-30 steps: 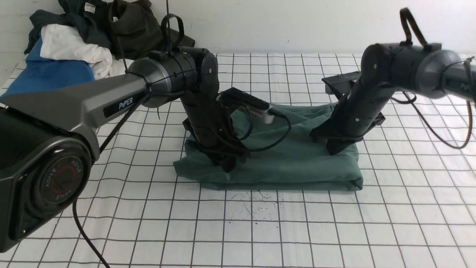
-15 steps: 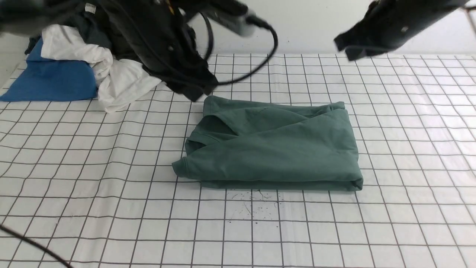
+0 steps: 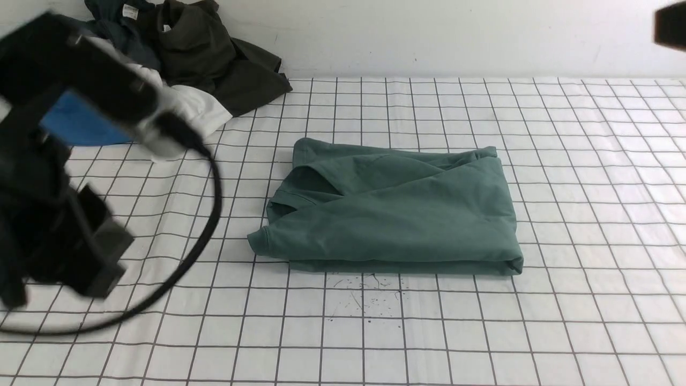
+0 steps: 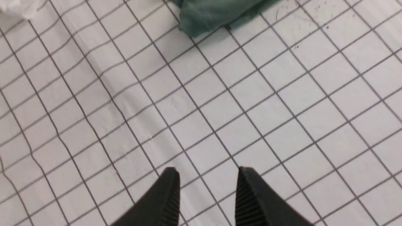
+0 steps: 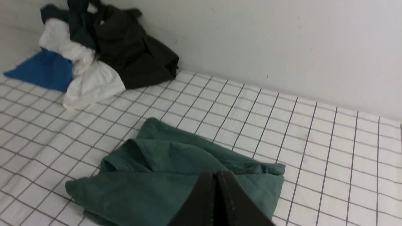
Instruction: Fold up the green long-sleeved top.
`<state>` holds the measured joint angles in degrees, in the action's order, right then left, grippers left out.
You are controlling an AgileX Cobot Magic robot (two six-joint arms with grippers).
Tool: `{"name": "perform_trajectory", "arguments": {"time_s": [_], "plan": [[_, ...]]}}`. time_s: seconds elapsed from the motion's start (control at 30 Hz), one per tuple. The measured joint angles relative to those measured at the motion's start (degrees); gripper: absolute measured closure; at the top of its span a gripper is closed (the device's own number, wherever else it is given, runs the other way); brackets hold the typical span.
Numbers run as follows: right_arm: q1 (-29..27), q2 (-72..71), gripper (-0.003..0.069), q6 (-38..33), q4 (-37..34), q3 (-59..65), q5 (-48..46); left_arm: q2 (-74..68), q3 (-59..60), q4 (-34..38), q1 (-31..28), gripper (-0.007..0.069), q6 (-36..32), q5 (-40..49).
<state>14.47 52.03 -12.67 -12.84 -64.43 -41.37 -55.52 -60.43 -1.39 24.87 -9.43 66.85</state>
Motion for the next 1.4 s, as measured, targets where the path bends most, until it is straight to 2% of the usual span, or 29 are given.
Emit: {"name": "perform_trajectory", "arguments": {"time_s": [0.17,0.4,0.53,0.57,0.63,0.77,1.4], "plan": [[0.0,-16.1,0.0673,0.0,-0.1,13.8,9.8,16.4,17.1,-0.6,0.0,0.0391,6.0,-7.8],[0.0,-33.3,0.0673,0.1,-0.4,27.2,21.2,35.7,30.5,-1.9,0.0,0.0393,12.3,-12.6],[0.0,-39.4,0.0673,0.1,-0.5,32.2,26.2,41.8,32.6,-3.6,0.0,0.0468,14.1,-12.8],[0.0,-39.8,0.0673,0.1,-0.5,32.6,26.5,42.2,32.6,-3.8,0.0,0.0481,14.2,-12.9],[0.0,-40.9,0.0673,0.1,-0.6,33.9,27.2,44.1,32.7,-5.2,0.0,0.0578,14.8,-13.5],[0.0,-41.1,0.0673,0.1,-0.6,34.0,27.0,44.7,32.7,-5.9,0.0,0.0629,14.8,-14.7],[0.0,-41.1,0.0673,0.1,-0.7,34.0,22.9,44.8,32.9,-5.9,0.0,0.0632,14.8,-14.8]]}}
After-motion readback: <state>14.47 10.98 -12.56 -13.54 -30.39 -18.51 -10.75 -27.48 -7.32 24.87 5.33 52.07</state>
